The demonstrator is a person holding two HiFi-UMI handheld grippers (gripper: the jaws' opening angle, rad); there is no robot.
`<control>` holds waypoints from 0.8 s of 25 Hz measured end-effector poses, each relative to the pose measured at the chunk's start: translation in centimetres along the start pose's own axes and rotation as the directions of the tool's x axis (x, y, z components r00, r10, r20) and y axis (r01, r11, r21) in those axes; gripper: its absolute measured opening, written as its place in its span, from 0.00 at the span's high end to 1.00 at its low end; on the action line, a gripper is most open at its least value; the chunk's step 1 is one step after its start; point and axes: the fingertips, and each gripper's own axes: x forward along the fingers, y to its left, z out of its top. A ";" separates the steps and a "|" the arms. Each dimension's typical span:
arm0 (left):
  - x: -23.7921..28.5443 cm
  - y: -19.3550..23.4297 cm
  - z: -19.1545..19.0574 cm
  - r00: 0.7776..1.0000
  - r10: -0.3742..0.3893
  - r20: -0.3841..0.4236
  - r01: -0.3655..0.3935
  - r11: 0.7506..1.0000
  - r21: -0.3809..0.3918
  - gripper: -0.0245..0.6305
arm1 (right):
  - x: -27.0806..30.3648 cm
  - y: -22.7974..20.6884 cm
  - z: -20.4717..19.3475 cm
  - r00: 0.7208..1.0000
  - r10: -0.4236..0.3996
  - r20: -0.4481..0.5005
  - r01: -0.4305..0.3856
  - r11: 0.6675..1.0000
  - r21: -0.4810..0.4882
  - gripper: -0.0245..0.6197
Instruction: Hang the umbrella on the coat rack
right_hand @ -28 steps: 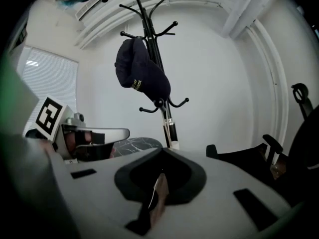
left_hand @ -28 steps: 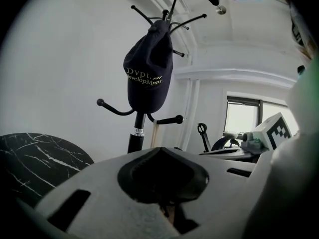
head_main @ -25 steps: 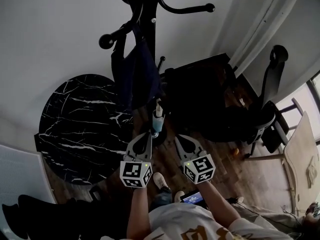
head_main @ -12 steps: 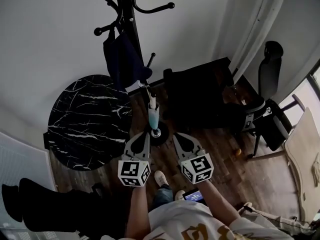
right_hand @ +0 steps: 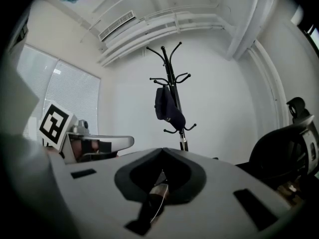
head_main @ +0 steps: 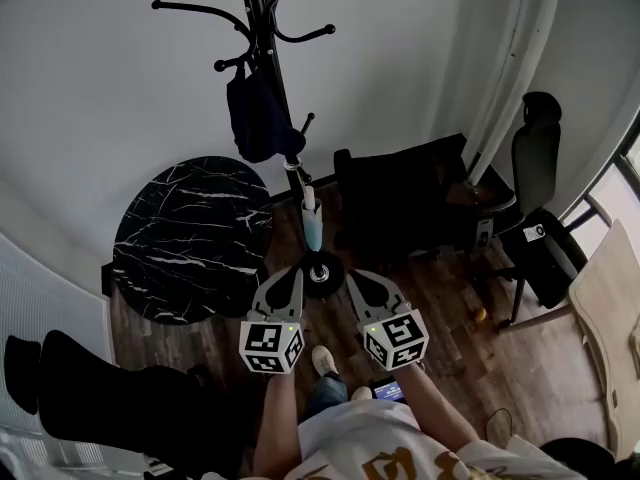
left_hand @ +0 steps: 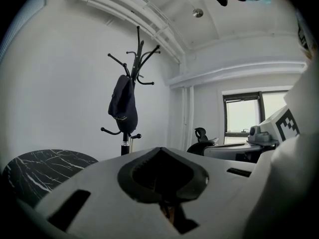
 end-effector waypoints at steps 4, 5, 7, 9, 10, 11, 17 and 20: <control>-0.8 -0.7 0.7 1.000 0.009 0.022 -0.008 1.000 -0.013 0.93 | -0.8 0.7 0.5 1.000 0.023 0.007 -0.023 1.000 0.009 0.95; -0.9 -0.8 0.8 1.000 0.010 0.024 -0.010 1.000 -0.011 0.93 | -0.9 0.8 0.6 1.000 0.028 0.008 -0.028 1.000 0.010 0.95; -1.2 -0.9 1.0 1.000 0.013 0.028 -0.013 1.000 -0.012 0.93 | -1.1 0.8 0.8 0.999 0.031 0.009 -0.031 0.999 0.009 0.95; -1.4 -1.0 1.0 0.999 0.016 0.032 -0.015 1.000 -0.013 0.93 | -1.4 0.8 0.7 1.000 0.028 0.008 -0.028 1.000 0.010 0.95; -1.5 -1.1 1.0 0.999 0.016 0.032 -0.016 1.000 -0.013 0.93 | -1.5 0.7 0.6 1.000 0.026 0.006 -0.026 1.000 0.011 0.95; -1.6 -1.2 0.9 0.999 0.016 0.031 -0.016 1.000 -0.015 0.93 | -1.6 0.7 0.5 1.000 0.023 0.003 -0.023 1.000 0.011 0.95; -1.9 -1.1 0.9 0.999 0.007 0.040 -0.006 0.999 -0.043 0.93 | -1.7 0.9 0.0 1.000 0.024 -0.008 -0.024 1.000 0.016 0.95; -1.9 -1.1 1.0 0.999 0.004 0.044 -0.002 0.999 -0.040 0.93 | -1.5 1.0 0.3 1.000 0.028 -0.002 -0.028 1.000 0.013 0.95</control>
